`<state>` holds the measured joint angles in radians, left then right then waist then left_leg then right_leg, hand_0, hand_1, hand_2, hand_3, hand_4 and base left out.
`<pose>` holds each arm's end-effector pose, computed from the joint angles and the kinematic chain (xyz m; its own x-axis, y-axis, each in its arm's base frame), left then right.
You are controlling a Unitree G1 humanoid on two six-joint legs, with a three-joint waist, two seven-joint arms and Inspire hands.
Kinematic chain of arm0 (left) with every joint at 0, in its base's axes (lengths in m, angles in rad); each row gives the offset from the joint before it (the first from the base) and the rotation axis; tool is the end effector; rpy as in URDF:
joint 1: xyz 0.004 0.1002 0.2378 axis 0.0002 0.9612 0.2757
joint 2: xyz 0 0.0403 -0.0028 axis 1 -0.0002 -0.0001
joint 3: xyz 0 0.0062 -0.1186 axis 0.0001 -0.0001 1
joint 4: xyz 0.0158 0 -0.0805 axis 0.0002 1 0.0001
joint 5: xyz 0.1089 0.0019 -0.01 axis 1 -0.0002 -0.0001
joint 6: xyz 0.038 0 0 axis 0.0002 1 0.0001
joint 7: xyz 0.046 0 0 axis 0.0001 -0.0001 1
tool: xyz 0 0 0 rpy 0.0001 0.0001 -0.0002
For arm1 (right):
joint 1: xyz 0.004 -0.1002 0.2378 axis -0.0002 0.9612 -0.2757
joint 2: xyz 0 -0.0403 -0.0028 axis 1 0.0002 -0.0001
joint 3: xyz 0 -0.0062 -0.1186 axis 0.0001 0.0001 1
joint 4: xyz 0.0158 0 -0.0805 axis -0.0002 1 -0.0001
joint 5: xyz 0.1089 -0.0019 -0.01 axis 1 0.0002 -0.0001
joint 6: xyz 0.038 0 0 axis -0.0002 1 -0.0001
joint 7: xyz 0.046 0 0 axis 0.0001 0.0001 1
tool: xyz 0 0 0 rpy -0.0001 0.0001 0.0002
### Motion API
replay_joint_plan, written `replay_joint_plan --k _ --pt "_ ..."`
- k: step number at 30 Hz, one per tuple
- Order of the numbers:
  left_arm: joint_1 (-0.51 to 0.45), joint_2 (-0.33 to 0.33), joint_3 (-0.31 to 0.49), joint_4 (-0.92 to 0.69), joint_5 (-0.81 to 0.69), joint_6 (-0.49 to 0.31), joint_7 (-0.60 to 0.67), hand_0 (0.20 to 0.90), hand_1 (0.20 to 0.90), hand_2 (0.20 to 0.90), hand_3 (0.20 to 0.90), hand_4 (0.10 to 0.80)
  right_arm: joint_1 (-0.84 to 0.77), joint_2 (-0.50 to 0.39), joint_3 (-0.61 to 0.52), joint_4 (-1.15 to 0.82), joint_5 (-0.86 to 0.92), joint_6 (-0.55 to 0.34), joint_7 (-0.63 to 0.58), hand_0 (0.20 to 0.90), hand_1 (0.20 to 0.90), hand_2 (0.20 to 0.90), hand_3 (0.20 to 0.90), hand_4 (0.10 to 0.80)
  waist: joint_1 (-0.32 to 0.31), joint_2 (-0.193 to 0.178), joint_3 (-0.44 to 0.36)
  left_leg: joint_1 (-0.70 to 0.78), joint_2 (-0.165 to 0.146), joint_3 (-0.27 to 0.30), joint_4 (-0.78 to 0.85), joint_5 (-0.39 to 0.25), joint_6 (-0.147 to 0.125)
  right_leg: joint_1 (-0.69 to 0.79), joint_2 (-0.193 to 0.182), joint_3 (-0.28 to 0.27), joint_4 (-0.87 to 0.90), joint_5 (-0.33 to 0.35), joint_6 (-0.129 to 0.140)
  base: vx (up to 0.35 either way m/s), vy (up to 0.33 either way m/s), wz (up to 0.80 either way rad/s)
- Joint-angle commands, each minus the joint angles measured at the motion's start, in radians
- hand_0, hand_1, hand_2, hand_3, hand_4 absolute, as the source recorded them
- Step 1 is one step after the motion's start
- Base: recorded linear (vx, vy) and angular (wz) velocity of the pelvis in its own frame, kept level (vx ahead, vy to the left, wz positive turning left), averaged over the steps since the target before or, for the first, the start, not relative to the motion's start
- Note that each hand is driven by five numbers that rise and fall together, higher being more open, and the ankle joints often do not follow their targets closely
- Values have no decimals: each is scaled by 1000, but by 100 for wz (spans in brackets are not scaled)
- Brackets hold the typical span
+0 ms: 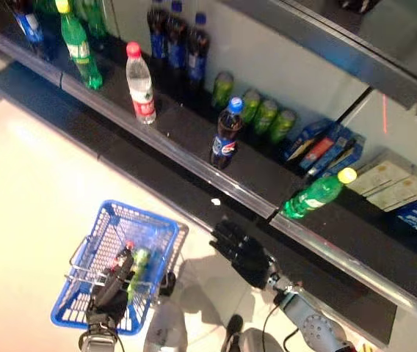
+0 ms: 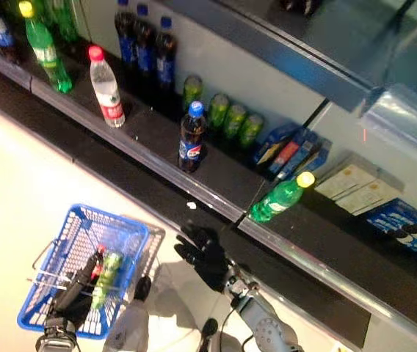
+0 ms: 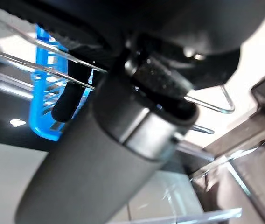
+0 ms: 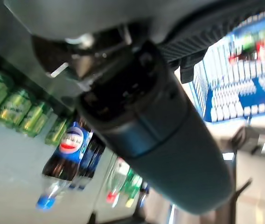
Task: Pick up the drink and place into the basket.
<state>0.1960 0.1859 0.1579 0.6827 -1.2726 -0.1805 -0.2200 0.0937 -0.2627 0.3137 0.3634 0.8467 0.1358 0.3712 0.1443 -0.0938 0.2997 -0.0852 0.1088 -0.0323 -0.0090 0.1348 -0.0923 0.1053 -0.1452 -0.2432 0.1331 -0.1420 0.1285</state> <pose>0.0909 0.2478 -0.1010 0.7818 0.3604 -0.5089 -0.6212 0.3786 -0.6862 0.1563 -0.1643 -0.0654 0.7643 0.5252 -0.3741 -0.1740 0.7266 0.6647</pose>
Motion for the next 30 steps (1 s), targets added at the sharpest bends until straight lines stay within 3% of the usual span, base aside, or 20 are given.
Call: replay_joint_plan --k 1,4,7,9,12,15,17,18,20,21,23,24,26,27,29,30 --pt "-81 49 135 -53 -7 -133 8 300 300 300 200 100 59 -60 -24 41 -161 -46 -78 900 900 900 900 800 -47 67 -108 -30 115 168 21 55 -73 -49 43 -43 -27 65 -61 -17 80 65" --pt "-116 40 122 32 75 -115 80 300 300 300 200 100 68 -59 -81 162 -129 -21 -137 900 900 900 900 800 -89 71 -106 -26 153 318 93 64 -90 -37 25 -105 -19 54 -71 -10 119 81" --pt "-135 22 118 125 52 -103 103 300 300 300 200 100 45 -63 -143 386 -183 -79 -129 900 900 900 900 800 -105 66 -100 -16 151 329 164 24 -81 -31 4 -114 -9 56 -74 89 305 66" --pt "-146 -4 136 219 37 -94 110 300 300 300 200 100 19 -40 -238 611 -271 -123 -128 900 900 900 900 800 -117 67 -105 27 150 392 189 -27 -67 -7 -35 -126 -2 65 -59 232 418 51" --pt "-154 -9 154 268 69 -82 134 300 300 300 200 100 10 -8 -261 757 -389 -161 -197 900 900 900 900 800 -89 52 -111 36 82 355 214 -117 -24 36 -90 -117 1 84 -11 263 344 52" --pt "-171 0 155 289 104 -67 149 300 300 300 200 100 9 20 -278 818 -396 -150 -228 900 900 900 900 800 -74 42 -122 67 36 359 196 -150 15 49 -142 -128 44 113 29 240 367 46" --pt "-178 2 131 298 134 -69 151 300 300 300 200 100 12 43 -291 842 -412 -142 -263 900 900 900 900 800 -75 47 -128 101 -19 352 151 -161 53 5 -193 -110 161 195 52 233 477 85" --pt "-180 4 114 300 144 -71 158 300 300 300 200 100 17 50 -293 846 -419 -143 -273 900 900 900 900 800 -80 60 -129 118 -36 355 125 -162 71 -30 -199 -95 258 211 54 211 511 78" --pt "-182 6 96 311 126 -70 154 300 300 300 200 100 17 55 -290 853 -427 -138 -289 900 900 900 900 800 -95 79 -129 132 -58 333 102 -168 91 -85 -157 -28 376 202 46 231 392 80" --pt "-190 6 73 330 100 -76 144 300 300 300 200 100 15 54 -290 874 -415 -144 -304 900 900 900 900 800 -123 79 -133 135 -95 280 85 -171 104 -120 -45 42 364 161 31 280 258 104" --pt "-206 0 58 344 86 -74 139 300 300 300 200 100 10 50 -286 901 -388 -149 -310 900 900 900 900 800 -150 68 -138 137 -148 198 82 -184 119 -158 68 111 306 134 0 326 205 114" --pt "-210 -2 57 345 85 -77 140 300 300 300 200 100 8 50 -282 904 -386 -147 -309 900 900 900 900 800 -152 66 -140 135 -156 188 83 -186 121 -165 79 116 277 137 -8 357 161 145" --pt "-225 -15 51 348 52 -89 150 300 300 300 200 100 4 43 -269 922 -397 -143 -296 900 900 900 900 800 -175 49 -142 146 -199 144 92 -219 135 -204 105 158 120 151 -25 391 109 140" --pt "-227 -20 53 353 61 -86 140 300 300 300 200 100 9 39 -268 934 -392 -142 -289 900 900 900 900 800 -190 43 -143 158 -220 116 92 -239 141 -239 120 186 56 180 -22 363 89 103" --pt "-224 -24 48 358 63 -87 131 300 300 300 200 100 16 38 -272 940 -391 -138 -288 900 900 900 900 800 -205 43 -145 170 -236 88 91 -258 148 -271 134 201 19 207 -19 346 83 117" --pt "-219 -29 48 370 73 -78 107 300 300 300 200 100 27 39 -288 954 -395 -135 -286 900 900 900 900 800 -219 35 -146 202 -266 45 88 -288 155 -338 134 219 -31 284 0 631 117 139"
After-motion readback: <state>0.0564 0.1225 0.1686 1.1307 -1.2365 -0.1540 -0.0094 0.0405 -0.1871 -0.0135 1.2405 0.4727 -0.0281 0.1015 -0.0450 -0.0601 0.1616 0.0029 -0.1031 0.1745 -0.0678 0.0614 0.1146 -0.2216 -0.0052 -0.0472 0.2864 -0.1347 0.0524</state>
